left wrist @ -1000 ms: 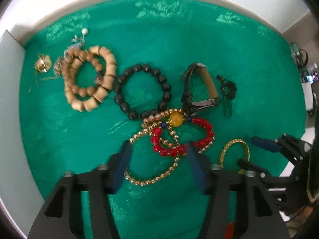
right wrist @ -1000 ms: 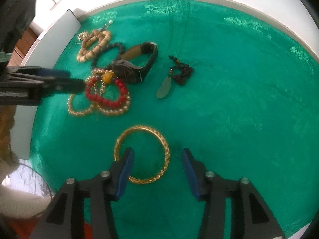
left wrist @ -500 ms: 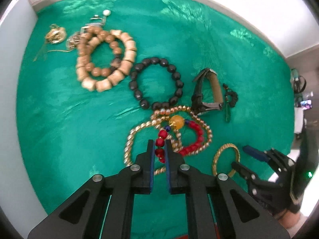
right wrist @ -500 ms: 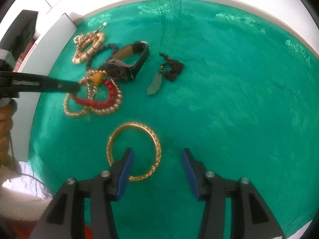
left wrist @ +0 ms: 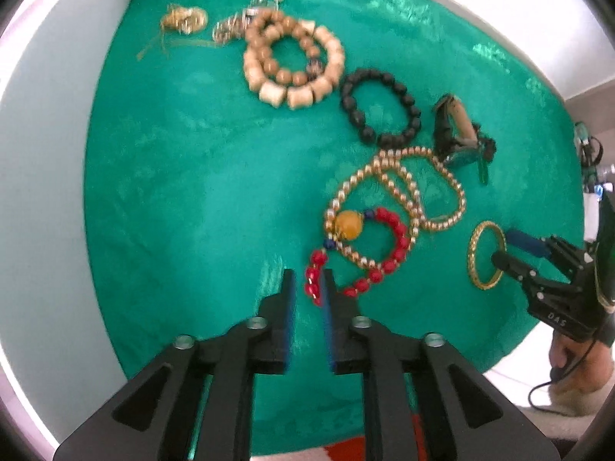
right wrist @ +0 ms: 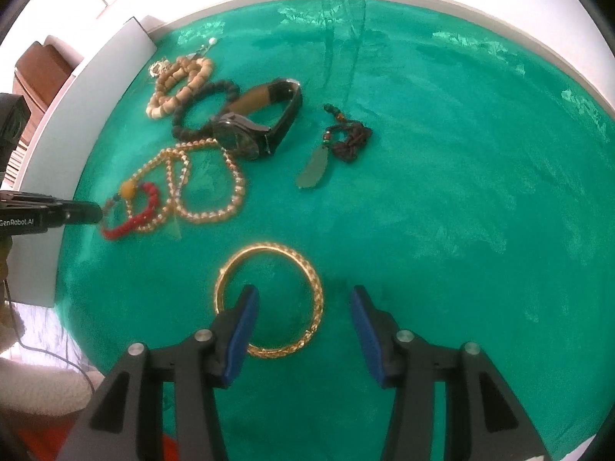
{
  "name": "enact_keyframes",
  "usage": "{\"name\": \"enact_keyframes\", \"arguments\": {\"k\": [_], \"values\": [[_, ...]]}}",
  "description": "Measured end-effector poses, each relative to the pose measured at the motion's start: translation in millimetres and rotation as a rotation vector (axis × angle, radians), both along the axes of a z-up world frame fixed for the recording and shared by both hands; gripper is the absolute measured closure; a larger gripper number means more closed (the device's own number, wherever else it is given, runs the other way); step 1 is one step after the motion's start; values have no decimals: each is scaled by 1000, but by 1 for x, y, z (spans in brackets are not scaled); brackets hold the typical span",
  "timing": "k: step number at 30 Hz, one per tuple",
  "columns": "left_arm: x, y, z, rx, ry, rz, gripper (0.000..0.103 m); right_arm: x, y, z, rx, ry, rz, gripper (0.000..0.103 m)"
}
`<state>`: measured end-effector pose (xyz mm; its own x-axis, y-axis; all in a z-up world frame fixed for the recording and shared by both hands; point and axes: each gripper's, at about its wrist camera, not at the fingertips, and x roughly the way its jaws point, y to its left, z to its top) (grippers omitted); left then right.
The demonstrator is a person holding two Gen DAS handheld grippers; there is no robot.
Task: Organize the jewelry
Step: 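Close left tool on red bead bracelet while right tool closes on gold bangle, then carry both into white box and open left tool while right tool releases bangle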
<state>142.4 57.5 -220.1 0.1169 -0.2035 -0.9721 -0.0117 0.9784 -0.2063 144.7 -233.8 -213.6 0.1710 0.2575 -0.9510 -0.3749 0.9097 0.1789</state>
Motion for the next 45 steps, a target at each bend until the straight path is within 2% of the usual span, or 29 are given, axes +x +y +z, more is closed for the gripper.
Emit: {"name": "enact_keyframes", "arguments": {"k": [1,2,6,7,10,13,17,23,24,26,27,29,30,33,36,40,45], "values": [[1,2,3,0,-15,-1,68,0,1,0,0,2,-2,53],[3,2,5,-3,-36,-9,65,0,1,0,-1,3,-3,53],[17,-17,4,23,-98,-94,65,-2,1,-1,-3,6,-10,53],[20,-23,4,32,-113,-121,65,-2,1,-1,-4,7,-10,53],[22,-36,-1,67,-120,-197,75,-3,3,0,-1,5,-10,53],[22,-42,-7,76,-109,-235,75,-4,3,0,2,3,-9,53],[26,-48,-19,94,-88,-258,77,-4,-1,-1,2,4,-11,53],[20,-45,-14,112,-117,-278,80,0,-2,-1,8,-5,-10,53],[21,-46,-15,113,-120,-277,80,1,0,0,10,-8,-6,57],[25,-48,-17,106,-119,-252,88,3,7,-1,-6,-16,17,65],[25,-45,-16,92,-113,-229,88,2,13,-1,-30,-32,41,67],[20,-33,-10,47,-111,-175,88,1,21,-1,-96,-75,81,83],[17,-28,-6,33,-116,-161,88,0,23,-1,-135,-91,96,96],[9,-13,16,-14,-148,-114,88,0,16,3,-76,-60,64,97],[-2,0,42,-45,-187,-72,88,-4,7,18,-30,-68,38,97],[-18,20,78,-72,-241,-10,88,-9,-2,47,34,-87,1,97],[-34,39,120,-97,-305,88,88,-10,18,86,63,-142,33,97]]}}
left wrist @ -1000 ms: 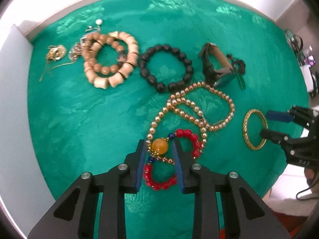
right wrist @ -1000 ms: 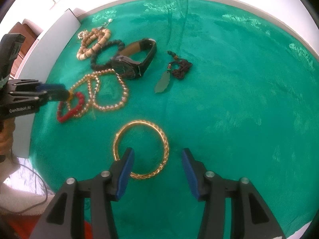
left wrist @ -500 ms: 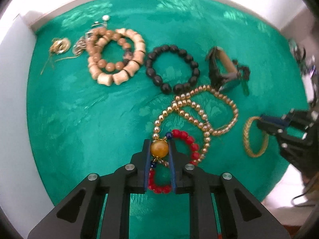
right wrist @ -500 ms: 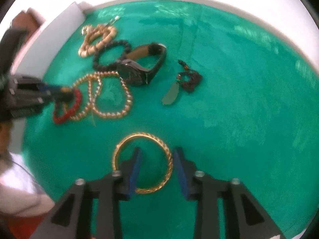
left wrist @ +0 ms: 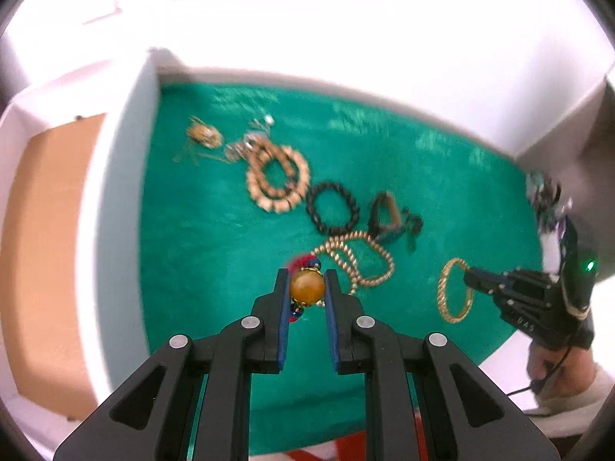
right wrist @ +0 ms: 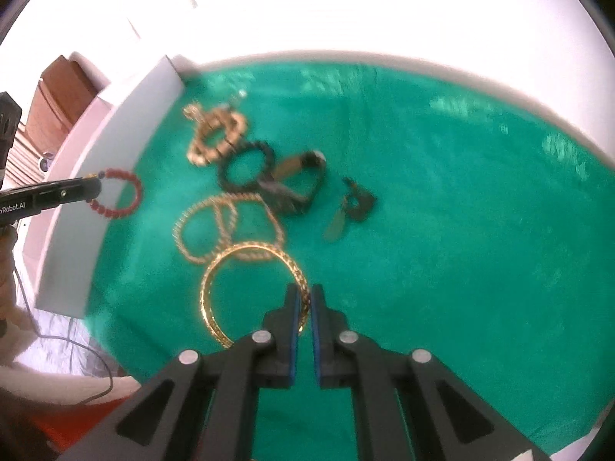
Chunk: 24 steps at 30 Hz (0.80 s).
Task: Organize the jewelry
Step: 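Carry both into white box and open left tool while right tool releases bangle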
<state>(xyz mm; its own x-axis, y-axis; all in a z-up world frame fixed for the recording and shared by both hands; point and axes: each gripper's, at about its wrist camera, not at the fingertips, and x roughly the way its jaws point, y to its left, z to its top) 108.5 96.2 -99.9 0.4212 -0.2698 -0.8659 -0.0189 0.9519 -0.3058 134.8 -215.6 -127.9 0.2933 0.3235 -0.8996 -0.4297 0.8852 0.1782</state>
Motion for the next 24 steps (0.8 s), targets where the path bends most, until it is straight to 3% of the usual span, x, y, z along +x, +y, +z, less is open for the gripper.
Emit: {"name": "enact_keyframes", "arguments": {"k": [4,8,11,16,21,24], "values": [[-24,36,35,-16,-54,110,88,3,27,37,40,-45,87,97],[-65,91,70,12,-89,276,88,2,89,72,113,-89,222,97],[-90,127,79,56,-82,397,88,-1,145,97,177,-109,340,97],[-127,188,56,119,-18,593,88,-18,257,113,221,-118,567,97],[-145,221,11,144,52,678,88,-41,354,89,178,-98,721,97],[-146,236,-15,153,89,705,88,-50,390,65,142,-71,762,97]]}}
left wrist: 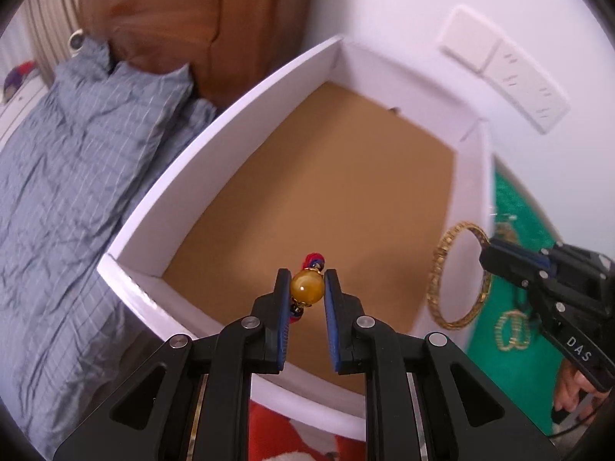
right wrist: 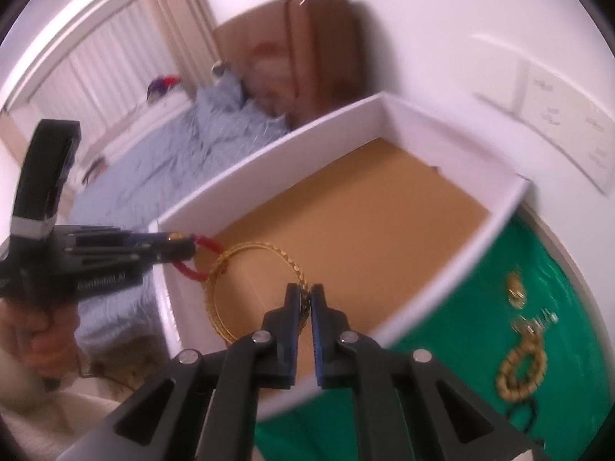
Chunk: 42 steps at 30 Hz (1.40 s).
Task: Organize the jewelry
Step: 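Carry both into white box and open left tool while right tool releases bangle, then withdraw both open tools from the box back over the green cloth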
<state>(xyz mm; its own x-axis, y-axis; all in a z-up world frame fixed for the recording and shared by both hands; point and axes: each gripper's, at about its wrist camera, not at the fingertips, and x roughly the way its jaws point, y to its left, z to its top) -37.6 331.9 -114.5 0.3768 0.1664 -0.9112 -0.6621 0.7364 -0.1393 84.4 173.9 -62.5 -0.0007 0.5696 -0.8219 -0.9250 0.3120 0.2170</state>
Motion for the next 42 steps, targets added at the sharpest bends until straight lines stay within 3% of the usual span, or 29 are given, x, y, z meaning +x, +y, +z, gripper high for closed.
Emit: {"name": "enact_keyframes", "arguments": {"k": [4,12,14,15,16,17,27,29,33,39,42], "values": [[0,11,-24,-9,20,20,88,-7,29,-29,-49,24,33,97],[-4,13,-39,-14,44,35,85,-11,60,-72,-121,33,61,93],[-8,12,-40,-11,46,37,66,-10,62,-76,-136,31,54,87],[-10,9,-37,2,42,35,61,-9,60,-75,-130,31,38,73],[-12,6,-34,18,39,30,56,-7,61,-72,-122,34,25,65],[-14,2,-31,34,36,21,56,-6,56,-66,-105,35,9,65],[-1,-77,-3,127,7,-166,47,-2,-43,3,20,-65,-128,60],[4,-90,-4,127,14,-198,47,0,-65,7,17,-78,-164,60],[13,-118,-2,135,19,-269,44,0,-117,8,-17,-79,-249,49],[25,-156,13,158,-34,-352,25,-2,-182,1,-78,-78,-349,35],[31,-176,20,166,-69,-405,18,-5,-216,-1,-111,-91,-402,33]]}}
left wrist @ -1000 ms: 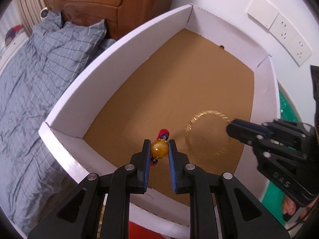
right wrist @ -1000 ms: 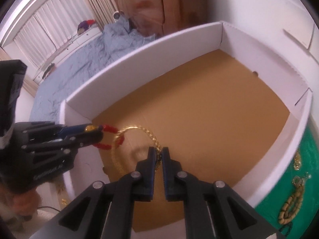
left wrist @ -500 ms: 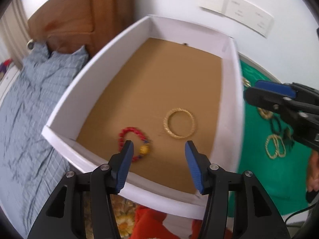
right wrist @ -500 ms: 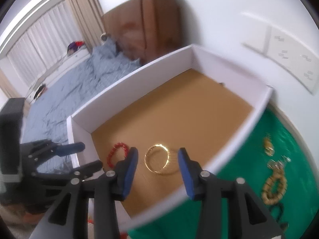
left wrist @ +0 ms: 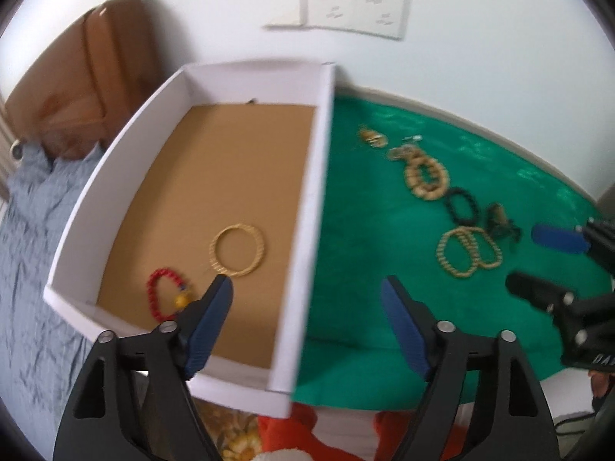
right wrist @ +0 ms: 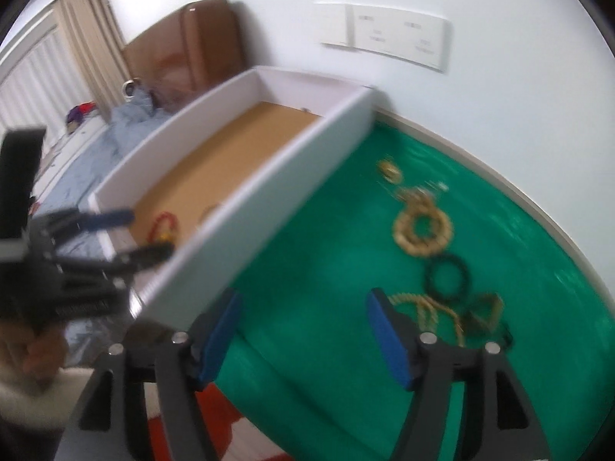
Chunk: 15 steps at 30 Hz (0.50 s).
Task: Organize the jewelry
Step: 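Withdraw both open tools from the box back over the green cloth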
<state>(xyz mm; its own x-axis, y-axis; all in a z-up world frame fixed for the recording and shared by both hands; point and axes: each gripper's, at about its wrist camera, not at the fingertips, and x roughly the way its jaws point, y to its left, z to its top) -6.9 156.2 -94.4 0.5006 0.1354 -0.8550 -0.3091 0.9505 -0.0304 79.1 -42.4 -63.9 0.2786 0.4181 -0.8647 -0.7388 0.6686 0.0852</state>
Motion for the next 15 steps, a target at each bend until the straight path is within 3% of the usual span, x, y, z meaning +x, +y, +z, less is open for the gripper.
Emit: {"name": "enact_keyframes", "arguments": {"k": [3,10,15], "values": [[3,-19,3,-12,-32,-54,10,-4,-35,-3,-42,-12,-59,29],[16,-60,-4,-14,-13,-174,10,-6,-104,-15,-75,17,-232,29],[24,-82,1,-3,-45,-247,10,-3,-132,-14,-70,2,-327,29]]}}
